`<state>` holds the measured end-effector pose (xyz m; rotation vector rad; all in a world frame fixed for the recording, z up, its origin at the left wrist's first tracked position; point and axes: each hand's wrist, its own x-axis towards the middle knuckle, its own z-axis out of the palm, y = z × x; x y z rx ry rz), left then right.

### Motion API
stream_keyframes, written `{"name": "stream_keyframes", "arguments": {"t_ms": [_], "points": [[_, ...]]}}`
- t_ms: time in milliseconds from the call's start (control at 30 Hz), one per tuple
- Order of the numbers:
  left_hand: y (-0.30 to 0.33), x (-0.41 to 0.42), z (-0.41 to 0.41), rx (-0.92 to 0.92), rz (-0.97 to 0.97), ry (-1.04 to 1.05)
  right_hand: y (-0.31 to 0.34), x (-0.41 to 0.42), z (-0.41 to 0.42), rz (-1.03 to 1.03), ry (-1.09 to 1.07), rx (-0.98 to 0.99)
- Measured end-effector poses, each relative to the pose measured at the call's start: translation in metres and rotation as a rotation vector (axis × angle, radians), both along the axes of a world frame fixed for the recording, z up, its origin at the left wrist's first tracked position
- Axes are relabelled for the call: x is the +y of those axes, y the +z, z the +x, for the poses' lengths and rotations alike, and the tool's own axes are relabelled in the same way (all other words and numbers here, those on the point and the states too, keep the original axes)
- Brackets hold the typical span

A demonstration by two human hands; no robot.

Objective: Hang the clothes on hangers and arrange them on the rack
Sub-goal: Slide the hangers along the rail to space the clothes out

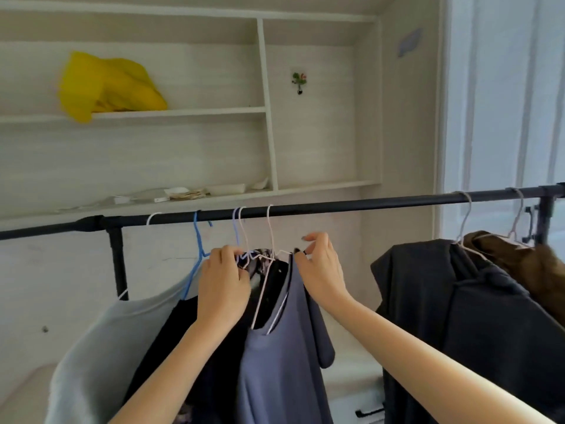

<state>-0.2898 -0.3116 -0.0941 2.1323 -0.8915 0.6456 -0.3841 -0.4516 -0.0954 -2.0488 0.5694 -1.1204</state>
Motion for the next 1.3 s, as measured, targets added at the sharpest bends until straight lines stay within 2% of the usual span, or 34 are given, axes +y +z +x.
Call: {"name": "stream_keyframes", "arguments": {"t_ms": [133, 300, 533, 800, 900, 1133, 1300], "points": [[-0.016, 0.017, 0.025, -0.036, 0.061, 0.037, -0.005, 0.03, 0.031, 0.138, 0.106, 0.105], [-0.03, 0.018, 0.037, 0.129, 0.054, -0.12, -0.012, 0.05, 0.059, -0.106, 0.041, 0.249], [-0.018, 0.006, 0.041, 0.197, 0.15, -0.133, -0.005, 0.035, 0.073, -0.109, -0.044, 0.374], [-0.009, -0.034, 0.031, 0.164, 0.292, -0.025, -0.025, 0.017, 0.066, 0.038, 0.025, 0.189], [-0.008, -0.041, 0.028, 0.288, 0.194, -0.104, -0.02, 0.003, 0.057, -0.001, 0.008, 0.207], [-0.011, -0.049, 0.028, 0.239, 0.191, -0.061, -0.013, -0.031, 0.033, -0.089, -0.086, 0.28], [-0.019, -0.046, 0.039, 0.295, 0.099, -0.091, -0.01, -0.054, 0.008, -0.143, -0.132, 0.34]]}}
